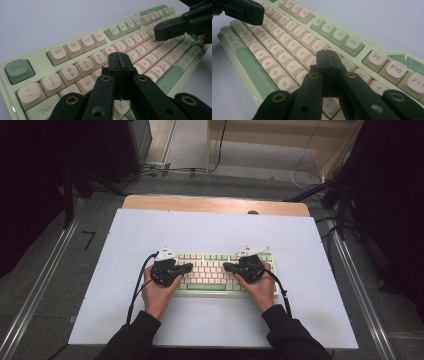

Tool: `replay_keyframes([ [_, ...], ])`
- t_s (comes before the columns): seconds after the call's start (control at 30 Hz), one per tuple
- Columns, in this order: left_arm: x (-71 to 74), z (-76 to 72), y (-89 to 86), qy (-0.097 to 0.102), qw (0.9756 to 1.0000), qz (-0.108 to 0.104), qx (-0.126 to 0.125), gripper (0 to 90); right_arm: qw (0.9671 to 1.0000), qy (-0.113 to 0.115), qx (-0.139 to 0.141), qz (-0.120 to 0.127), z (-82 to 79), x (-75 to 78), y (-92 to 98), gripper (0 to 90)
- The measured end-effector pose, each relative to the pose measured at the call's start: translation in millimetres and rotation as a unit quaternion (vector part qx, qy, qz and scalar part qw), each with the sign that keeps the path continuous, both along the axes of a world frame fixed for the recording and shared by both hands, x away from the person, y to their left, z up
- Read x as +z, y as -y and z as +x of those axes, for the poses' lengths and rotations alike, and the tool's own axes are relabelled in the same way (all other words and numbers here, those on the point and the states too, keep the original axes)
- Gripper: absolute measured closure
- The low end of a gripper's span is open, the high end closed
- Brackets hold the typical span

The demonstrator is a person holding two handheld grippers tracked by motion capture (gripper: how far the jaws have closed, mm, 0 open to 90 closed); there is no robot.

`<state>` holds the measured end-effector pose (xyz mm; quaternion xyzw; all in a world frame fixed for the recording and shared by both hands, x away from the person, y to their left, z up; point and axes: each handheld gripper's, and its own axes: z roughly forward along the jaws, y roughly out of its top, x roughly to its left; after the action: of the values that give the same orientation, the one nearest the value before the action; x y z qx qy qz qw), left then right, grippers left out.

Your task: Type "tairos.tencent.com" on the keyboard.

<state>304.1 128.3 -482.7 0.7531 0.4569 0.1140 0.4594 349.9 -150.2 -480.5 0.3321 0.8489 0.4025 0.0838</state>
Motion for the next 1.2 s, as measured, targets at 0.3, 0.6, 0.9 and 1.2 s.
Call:
replay_keyframes([
  [0.3, 0.9, -1.0, -3.6, 0.001, 1.0, 0.0, 0.006, 90.0, 1.0, 0.001, 0.002, -0.008, 0.3, -3.0, -3.2, 87.6],
  [0.6, 0.4, -0.8, -4.9, -0.001, 1.0, -0.003, 0.008, 90.0, 0.9999, 0.002, 0.001, -0.011, 0.5, -3.8, -3.7, 87.6],
  [0.9, 0.8, -1.4, -6.1, 0.0, 1.0, -0.001, 0.007, 90.0, 0.9999, 0.003, -0.001, -0.01, 0.2, -3.0, -3.0, 87.6],
  [1.2, 0.1, -1.9, -7.2, -0.002, 1.0, 0.0, 0.008, 90.0, 0.9999, 0.005, -0.008, 0.009, 0.1, 4.6, 4.7, 87.6],
])
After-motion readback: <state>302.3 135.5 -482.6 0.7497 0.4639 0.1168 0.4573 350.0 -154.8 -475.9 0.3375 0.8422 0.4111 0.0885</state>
